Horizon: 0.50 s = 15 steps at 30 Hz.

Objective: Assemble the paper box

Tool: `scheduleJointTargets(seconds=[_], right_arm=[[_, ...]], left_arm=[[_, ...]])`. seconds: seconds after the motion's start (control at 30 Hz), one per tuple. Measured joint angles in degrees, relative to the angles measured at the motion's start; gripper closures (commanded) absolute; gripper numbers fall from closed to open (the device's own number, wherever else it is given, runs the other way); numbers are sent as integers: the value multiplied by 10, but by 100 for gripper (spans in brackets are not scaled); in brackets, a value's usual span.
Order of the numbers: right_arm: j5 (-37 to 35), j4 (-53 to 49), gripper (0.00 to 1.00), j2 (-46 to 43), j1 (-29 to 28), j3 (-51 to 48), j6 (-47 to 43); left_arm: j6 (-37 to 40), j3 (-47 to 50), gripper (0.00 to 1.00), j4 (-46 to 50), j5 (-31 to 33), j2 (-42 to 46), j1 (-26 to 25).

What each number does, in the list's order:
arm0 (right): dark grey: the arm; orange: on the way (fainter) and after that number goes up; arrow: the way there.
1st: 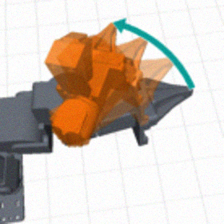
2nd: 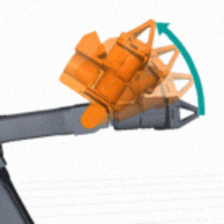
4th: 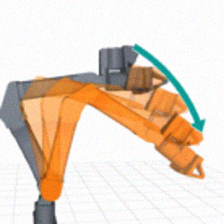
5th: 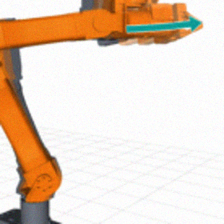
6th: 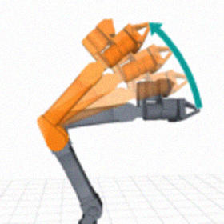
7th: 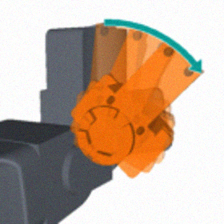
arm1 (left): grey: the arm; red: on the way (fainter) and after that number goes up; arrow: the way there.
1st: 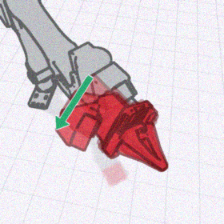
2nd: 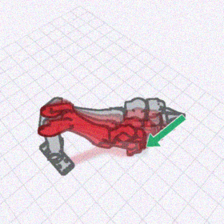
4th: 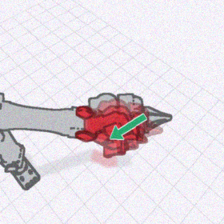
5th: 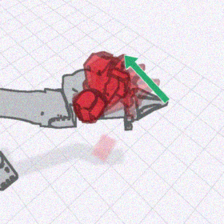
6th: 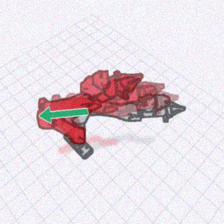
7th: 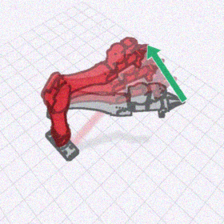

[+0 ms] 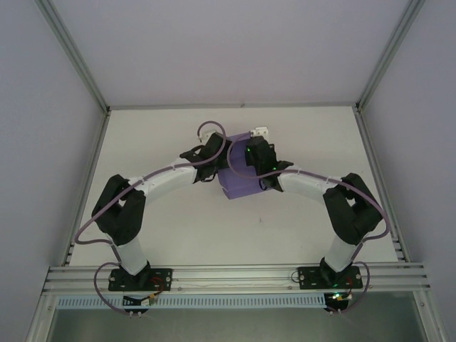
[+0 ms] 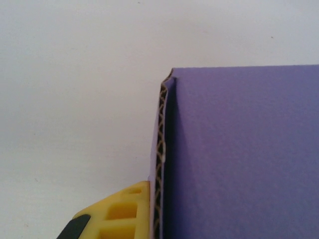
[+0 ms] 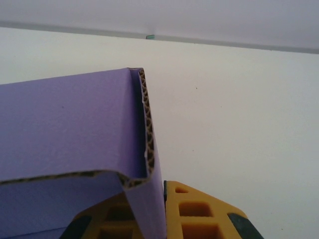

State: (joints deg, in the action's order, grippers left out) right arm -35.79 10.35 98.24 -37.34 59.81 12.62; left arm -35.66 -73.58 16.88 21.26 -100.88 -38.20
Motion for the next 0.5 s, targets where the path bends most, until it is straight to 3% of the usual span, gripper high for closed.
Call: scheduleJointTargets(seconds=[0.27, 0.5], right_arm=[[7, 34, 100, 0, -3, -24, -10], [52, 37, 51, -23, 16, -47, -2]], left_arm=[[-19, -5, 100, 23, 4, -5, -3], [38, -5, 100, 25, 1, -3, -3]])
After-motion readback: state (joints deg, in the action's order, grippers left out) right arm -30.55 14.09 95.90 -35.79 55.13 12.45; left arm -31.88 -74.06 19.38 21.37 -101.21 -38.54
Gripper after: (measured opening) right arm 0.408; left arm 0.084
